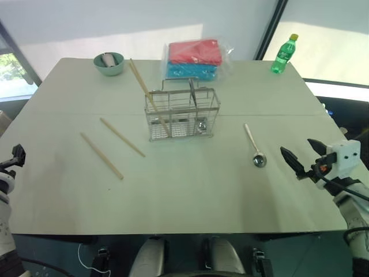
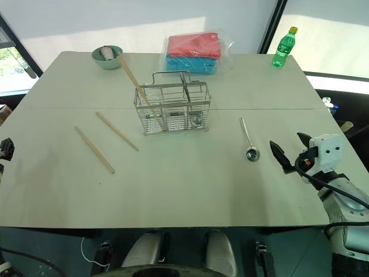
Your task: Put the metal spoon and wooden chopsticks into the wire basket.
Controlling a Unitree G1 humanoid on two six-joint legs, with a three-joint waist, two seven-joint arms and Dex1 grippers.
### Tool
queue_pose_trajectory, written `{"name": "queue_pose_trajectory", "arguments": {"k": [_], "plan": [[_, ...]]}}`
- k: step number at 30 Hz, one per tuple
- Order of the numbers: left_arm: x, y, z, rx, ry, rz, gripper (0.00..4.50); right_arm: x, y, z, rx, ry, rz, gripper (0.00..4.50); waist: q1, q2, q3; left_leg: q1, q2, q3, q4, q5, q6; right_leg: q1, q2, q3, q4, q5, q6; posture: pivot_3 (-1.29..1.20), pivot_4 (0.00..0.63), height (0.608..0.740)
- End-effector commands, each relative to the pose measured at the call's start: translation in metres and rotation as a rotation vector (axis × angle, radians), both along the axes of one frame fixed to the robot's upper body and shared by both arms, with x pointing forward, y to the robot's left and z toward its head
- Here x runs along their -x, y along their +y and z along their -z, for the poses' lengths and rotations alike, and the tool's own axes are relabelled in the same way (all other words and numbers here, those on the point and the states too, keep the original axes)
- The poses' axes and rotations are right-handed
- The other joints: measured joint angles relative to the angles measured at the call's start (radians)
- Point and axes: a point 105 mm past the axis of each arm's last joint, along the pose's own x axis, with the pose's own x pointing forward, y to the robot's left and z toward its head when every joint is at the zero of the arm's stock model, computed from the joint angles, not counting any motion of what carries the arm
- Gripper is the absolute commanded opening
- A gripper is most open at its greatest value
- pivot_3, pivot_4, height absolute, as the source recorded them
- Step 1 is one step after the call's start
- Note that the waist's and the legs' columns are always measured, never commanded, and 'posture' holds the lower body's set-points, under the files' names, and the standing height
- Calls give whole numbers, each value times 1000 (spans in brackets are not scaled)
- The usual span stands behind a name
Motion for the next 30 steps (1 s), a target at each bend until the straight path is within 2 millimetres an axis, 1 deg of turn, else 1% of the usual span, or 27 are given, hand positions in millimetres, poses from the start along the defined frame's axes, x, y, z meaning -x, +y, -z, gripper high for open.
{"name": "queue_pose_trajectory", "arguments": {"k": [1,9,19,23,25,27,29,30], "plan": [[0,1,-20,-48,-42,1,4406,-2,3,-11,12,-40,-5,4500,0,0,0,0,0,0,0,0,0,0,0,0,0,0,0,0,150,667],[-1,5,-23,-35,-63,-16,4406,-4,5,-13,16,-46,-9,4500,0,0,0,0,0,0,0,0,0,0,0,0,0,0,0,0,150,667],[-4,1,-23,-43,-64,0,4406,-6,5,-16,23,-58,-2,4500,0,0,0,0,0,0,0,0,0,0,0,0,0,0,0,0,150,667],[-7,-3,-26,-47,-72,17,4406,-8,4,-21,34,-65,-13,4500,0,0,0,0,0,0,0,0,0,0,0,0,0,0,0,0,150,667],[-13,-11,-35,-40,-98,67,4406,-12,7,-27,57,-73,-34,4500,0,0,0,0,0,0,0,0,0,0,0,0,0,0,0,0,150,667],[-22,-26,-48,-42,-124,160,4406,-18,8,-36,80,-79,-43,4500,0,0,0,0,0,0,0,0,0,0,0,0,0,0,0,0,150,667],[-32,-46,-65,-57,-145,278,4406,-25,9,-44,95,-72,-35,4500,-1,0,0,0,0,0,0,0,0,0,0,0,0,0,0,0,150,667],[-37,-59,-75,-61,-159,353,4406,-30,9,-47,97,-53,-23,4500,0,0,0,0,0,0,0,0,0,0,0,0,0,0,0,0,150,667]]}}
